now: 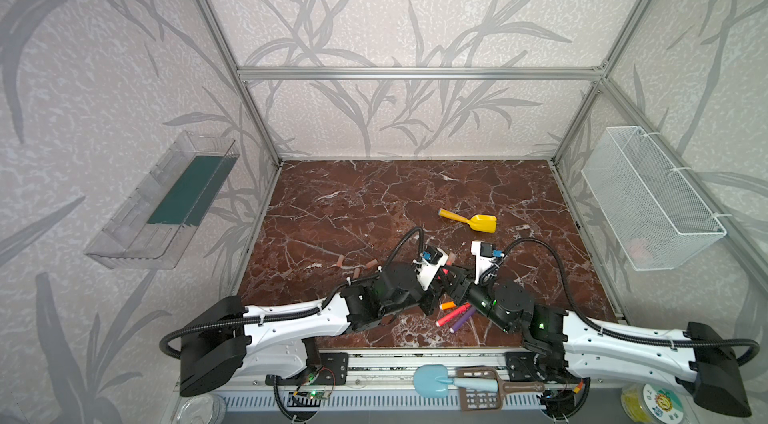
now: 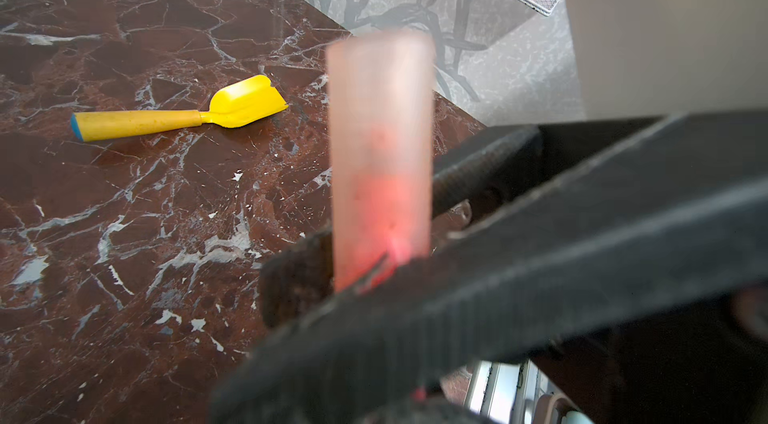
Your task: Insert the pens into the pen caps
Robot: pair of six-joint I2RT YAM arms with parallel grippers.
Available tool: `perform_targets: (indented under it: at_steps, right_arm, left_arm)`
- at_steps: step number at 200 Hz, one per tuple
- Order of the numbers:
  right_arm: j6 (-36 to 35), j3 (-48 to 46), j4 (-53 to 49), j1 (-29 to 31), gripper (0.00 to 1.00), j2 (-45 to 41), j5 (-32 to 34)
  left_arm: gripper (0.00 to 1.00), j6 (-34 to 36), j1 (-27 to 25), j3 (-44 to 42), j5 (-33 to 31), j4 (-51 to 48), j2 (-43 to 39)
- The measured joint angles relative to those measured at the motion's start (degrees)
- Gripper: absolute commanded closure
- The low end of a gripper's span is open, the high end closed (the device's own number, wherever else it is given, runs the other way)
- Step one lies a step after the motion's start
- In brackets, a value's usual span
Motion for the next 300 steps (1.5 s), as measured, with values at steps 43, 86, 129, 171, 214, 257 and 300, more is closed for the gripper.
perform_targets:
  at_steps: [43, 86, 129, 171, 214, 257, 300]
  right_arm:
    - [-0.8, 0.5, -0.1, 0.0, 0.90, 1.0, 0.2]
    - [-1.6, 1.7, -5.4, -5.2, 0.94, 2.6, 0.5]
    - [-2.7, 4.6, -14.9, -23.0, 0.97, 10.8, -6.3]
    - [-6.2, 13.8, -21.4, -27.8, 0.99, 25.9, -13.0]
    - [-9.1, 21.5, -26.3, -31.3, 1.00, 38.1, -19.7]
    - [-11.2, 27.7, -27.6, -34.7, 1.00, 48.1, -27.1]
    - [-11.6, 28.5, -27.0, -36.3, 0.87, 50.9, -30.8]
  left_arm:
    - [0.92, -0.3, -0.2, 0.0, -1.3, -0.3, 0.6]
    - [0.53, -2.6, 0.3, 0.1, -8.5, -2.2, 0.7]
    - [0.39, -7.4, 3.9, -2.2, -14.7, -7.1, -2.2]
    - [0.31, -13.5, 11.8, -7.9, -18.3, -16.0, -12.2]
    - [0.27, -15.5, 14.9, -10.1, -21.2, -24.6, -22.4]
    - [0.31, -15.2, 15.2, -10.1, -21.0, -31.4, -24.6]
    - [0.44, -15.0, 15.2, -8.8, -17.2, -37.8, -21.2]
